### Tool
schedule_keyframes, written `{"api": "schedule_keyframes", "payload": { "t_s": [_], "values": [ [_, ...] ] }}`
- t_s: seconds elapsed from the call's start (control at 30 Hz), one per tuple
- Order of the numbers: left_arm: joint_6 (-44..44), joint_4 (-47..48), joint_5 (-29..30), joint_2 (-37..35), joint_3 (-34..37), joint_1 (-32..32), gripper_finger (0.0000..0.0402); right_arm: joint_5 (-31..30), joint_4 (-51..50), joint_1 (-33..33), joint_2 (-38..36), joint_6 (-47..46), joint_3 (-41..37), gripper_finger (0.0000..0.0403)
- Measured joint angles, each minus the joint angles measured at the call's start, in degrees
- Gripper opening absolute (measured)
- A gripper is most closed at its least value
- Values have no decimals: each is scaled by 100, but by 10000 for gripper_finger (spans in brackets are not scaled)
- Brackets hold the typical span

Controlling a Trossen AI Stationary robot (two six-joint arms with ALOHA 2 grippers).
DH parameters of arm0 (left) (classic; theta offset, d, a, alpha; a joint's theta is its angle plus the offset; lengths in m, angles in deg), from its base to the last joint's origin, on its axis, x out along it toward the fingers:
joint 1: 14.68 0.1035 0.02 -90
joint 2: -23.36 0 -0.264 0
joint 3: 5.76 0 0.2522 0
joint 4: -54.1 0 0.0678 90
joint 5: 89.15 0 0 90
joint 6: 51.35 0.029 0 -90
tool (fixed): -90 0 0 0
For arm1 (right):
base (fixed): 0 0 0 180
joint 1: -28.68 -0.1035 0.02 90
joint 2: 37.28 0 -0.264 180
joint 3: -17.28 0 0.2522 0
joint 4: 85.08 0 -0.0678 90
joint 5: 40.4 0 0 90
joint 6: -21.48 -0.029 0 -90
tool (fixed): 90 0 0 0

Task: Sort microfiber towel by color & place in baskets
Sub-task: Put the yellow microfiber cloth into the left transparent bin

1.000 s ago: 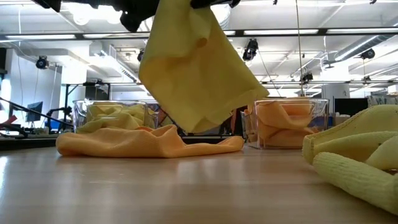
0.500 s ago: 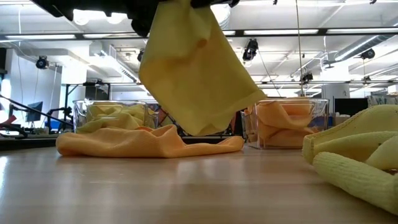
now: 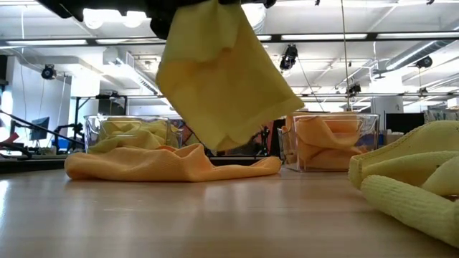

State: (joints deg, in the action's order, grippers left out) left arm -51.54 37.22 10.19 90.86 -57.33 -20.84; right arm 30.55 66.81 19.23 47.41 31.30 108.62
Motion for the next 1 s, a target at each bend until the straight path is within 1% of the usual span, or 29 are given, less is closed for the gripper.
{"api": "schedule_keyframes", "payload": {
  "t_s": [0.23, 0.33, 0.43, 0.53, 0.77, 0.83, 1.0],
  "values": [
    [-11, 240, 114, -486, 0, 52, 1, -96, -2, 0, -267, -279, -7, 189],
    [-8, 494, 317, -760, 0, 151, 1, -328, -69, 0, -425, -354, -7, 215],
    [2, 871, 463, -1094, 0, 302, 1, -575, -265, 2, -626, -528, -7, 232],
    [88, 1198, 518, -1496, 0, 494, 0, -818, -501, 0, -771, -618, -4, 242],
    [115, 1959, 533, -2487, 0, 1204, 0, -815, -685, 2, -851, -727, -4, 244],
    [118, 2181, 633, -2734, 0, 1430, 0, -815, -680, 2, -819, -727, -4, 244],
    [126, 2557, 739, -3161, 0, 1964, 0, -815, -685, 13, -763, -727, -4, 244]
  ]
}}
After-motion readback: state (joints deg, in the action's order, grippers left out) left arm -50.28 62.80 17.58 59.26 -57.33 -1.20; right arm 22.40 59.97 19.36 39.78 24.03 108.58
